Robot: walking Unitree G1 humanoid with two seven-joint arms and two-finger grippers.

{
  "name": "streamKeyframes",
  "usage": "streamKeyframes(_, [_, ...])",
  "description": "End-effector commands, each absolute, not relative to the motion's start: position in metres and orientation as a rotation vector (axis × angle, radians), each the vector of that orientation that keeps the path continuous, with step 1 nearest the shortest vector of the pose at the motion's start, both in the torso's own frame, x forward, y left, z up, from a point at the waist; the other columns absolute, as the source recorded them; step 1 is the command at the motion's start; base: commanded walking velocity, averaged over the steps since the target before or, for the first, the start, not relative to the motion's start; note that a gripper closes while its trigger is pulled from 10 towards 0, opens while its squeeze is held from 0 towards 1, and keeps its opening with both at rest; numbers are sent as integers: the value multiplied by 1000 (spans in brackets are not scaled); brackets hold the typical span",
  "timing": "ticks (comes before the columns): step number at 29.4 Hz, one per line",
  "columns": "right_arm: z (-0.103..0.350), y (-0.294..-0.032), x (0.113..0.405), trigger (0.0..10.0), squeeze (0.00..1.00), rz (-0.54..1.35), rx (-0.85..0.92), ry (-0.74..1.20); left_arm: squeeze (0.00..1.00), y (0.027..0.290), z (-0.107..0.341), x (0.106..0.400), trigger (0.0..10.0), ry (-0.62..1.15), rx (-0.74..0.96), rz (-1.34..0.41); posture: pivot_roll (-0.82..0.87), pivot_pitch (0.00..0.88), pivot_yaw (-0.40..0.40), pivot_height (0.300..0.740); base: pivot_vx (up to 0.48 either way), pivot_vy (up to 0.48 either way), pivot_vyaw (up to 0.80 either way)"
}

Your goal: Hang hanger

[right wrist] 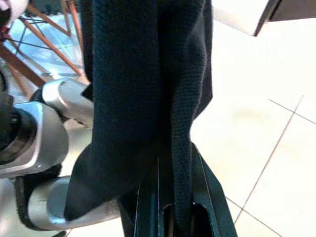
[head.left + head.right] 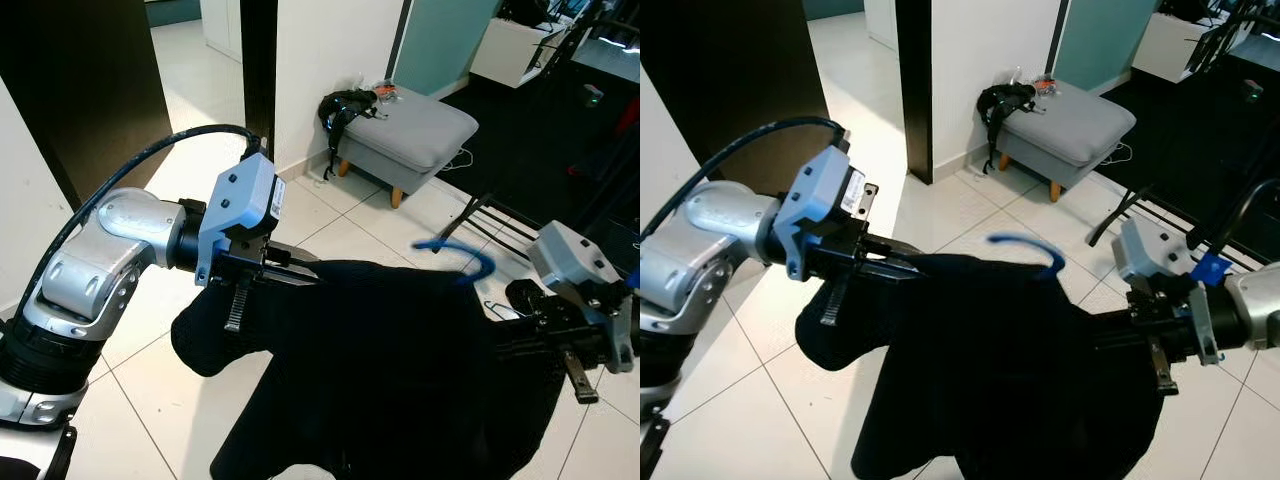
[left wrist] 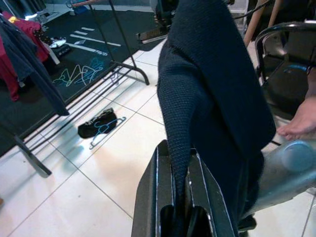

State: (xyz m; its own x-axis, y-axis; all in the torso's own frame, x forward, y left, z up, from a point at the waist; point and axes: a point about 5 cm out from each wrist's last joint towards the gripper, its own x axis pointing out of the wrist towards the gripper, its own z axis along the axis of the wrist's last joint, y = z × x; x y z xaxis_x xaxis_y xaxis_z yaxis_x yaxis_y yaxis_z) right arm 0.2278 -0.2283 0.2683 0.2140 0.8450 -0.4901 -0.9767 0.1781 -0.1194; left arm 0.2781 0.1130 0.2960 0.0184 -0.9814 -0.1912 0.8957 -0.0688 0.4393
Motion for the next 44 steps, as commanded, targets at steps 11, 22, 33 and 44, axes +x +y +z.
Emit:
streamKeyframes(11, [265, -231, 238, 0, 0, 1261, -395, 288, 1000, 121, 310, 289, 10000, -271, 418, -1529, 56, 113, -88, 740, 0, 0, 0])
streamKeyframes(22, [255, -249, 244, 0, 0, 1131, -323, 279, 1000, 161, 315, 320, 10000, -287, 347, -1225, 53, 123, -86, 740, 0, 0, 0])
streamKeyframes(33, [196, -311, 286, 0, 0, 254, 67, 179, 1000, 263, 257, 362, 10000, -200, -26, -279, 53, 151, -83, 740, 0, 0, 0])
streamKeyframes(44, [110, -314, 271, 10000, 0, -260, 318, 275, 0, 232, 109, 329, 10000, 190, -146, -149, 49, 163, -82, 740, 0, 0, 0])
